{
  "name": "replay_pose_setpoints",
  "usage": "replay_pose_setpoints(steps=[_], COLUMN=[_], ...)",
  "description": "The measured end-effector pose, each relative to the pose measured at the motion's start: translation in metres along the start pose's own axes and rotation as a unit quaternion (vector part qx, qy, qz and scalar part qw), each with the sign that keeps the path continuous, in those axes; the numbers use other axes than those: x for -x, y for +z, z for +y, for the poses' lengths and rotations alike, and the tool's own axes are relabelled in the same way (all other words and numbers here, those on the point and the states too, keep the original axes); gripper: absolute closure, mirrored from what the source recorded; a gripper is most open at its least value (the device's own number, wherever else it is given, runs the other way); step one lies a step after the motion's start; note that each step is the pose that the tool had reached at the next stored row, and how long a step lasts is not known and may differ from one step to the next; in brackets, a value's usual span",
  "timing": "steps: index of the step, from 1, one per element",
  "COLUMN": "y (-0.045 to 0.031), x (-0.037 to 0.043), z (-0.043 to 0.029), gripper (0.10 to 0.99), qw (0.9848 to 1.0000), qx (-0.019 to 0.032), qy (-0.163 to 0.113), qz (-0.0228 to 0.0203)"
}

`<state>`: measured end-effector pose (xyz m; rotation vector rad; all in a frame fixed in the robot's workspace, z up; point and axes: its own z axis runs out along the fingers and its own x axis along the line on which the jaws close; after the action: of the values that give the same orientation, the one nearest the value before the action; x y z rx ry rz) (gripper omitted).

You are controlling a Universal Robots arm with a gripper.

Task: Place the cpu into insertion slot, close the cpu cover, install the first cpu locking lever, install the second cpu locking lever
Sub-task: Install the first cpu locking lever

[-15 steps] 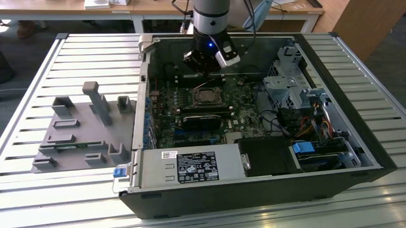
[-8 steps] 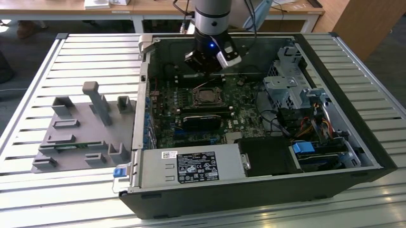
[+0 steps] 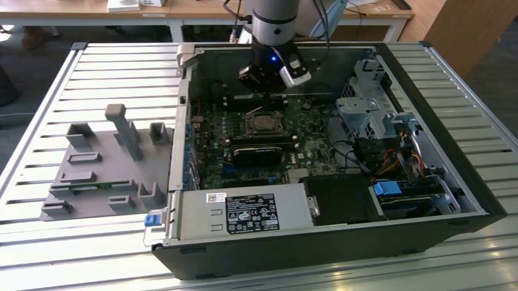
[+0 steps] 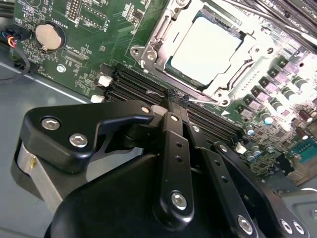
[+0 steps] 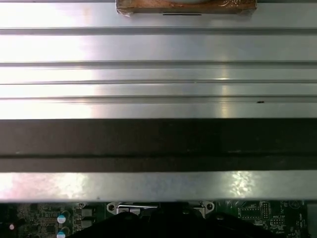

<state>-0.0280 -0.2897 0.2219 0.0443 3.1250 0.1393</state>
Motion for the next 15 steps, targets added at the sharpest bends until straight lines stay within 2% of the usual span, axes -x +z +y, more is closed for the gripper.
replay_pose_setpoints(steps=[9, 15], y=[0.0047, 0.0102], x=[0.0069, 0.0088], z=[-0.0001, -0.0005], gripper=[0.980, 0.980], qw=[1.0000, 1.0000], qx=[0.0001, 0.0000], qy=[0.000, 0.000], qz=[0.0000, 0.0000])
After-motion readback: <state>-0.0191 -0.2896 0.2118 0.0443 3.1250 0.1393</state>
